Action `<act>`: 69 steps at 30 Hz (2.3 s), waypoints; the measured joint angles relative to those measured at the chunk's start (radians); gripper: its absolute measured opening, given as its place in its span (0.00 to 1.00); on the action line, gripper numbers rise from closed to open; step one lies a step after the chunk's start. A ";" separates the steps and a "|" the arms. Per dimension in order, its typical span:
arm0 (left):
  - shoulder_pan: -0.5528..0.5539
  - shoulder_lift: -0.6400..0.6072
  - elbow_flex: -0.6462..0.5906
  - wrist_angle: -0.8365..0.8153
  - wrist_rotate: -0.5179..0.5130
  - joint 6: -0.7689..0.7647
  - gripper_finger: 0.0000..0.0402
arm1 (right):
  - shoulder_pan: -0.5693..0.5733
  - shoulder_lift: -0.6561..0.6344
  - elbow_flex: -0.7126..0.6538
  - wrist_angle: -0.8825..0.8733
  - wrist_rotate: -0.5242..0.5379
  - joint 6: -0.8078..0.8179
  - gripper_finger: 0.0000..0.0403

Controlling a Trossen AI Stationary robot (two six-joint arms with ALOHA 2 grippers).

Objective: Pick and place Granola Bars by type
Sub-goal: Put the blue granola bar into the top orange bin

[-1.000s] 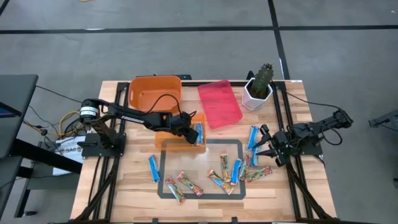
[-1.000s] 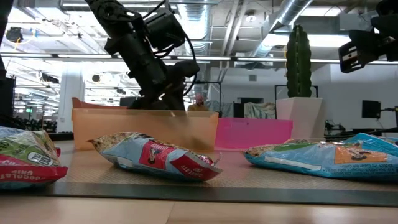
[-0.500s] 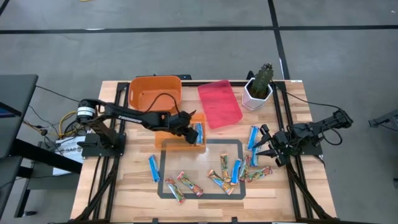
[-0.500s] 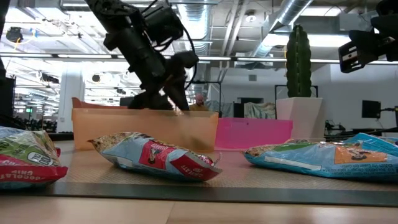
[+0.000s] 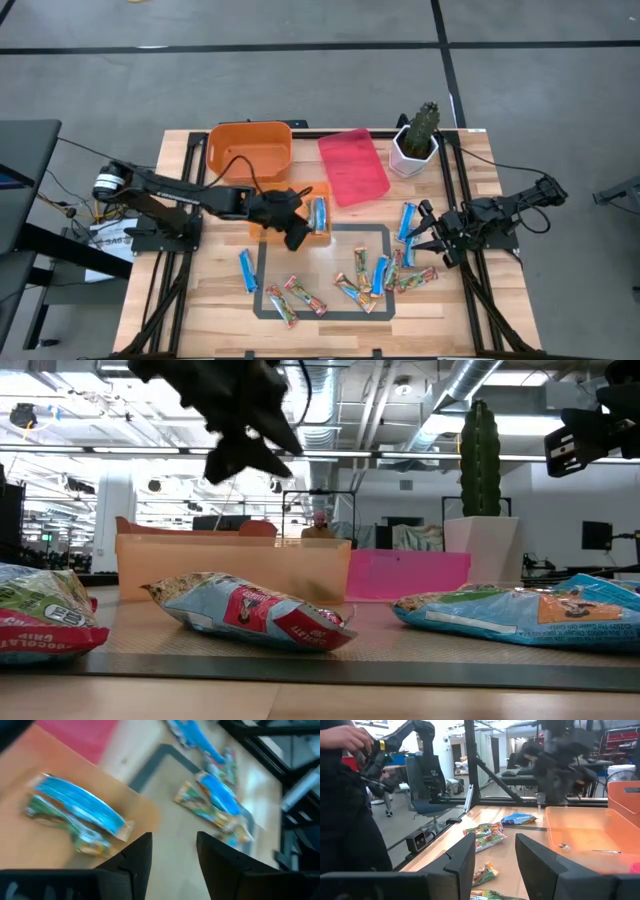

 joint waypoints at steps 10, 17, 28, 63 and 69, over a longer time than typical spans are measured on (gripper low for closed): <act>-0.190 -0.062 0.000 0.001 -0.004 -0.046 0.37 | 0.000 0.000 0.000 0.000 0.000 0.000 0.33; -0.273 -0.061 0.000 -0.014 -0.039 -0.127 0.37 | 0.000 0.000 0.000 0.000 0.000 0.000 0.33; -0.349 -0.061 0.000 -0.166 -0.044 -0.556 0.37 | 0.000 0.000 0.000 0.000 0.000 0.000 0.33; -0.355 -0.060 -0.101 -0.656 0.096 -1.064 0.42 | 0.000 0.000 0.000 0.000 0.000 0.000 0.33; -0.303 -0.059 -0.126 -0.638 0.176 -1.046 0.56 | 0.000 0.000 0.000 0.000 0.000 0.000 0.33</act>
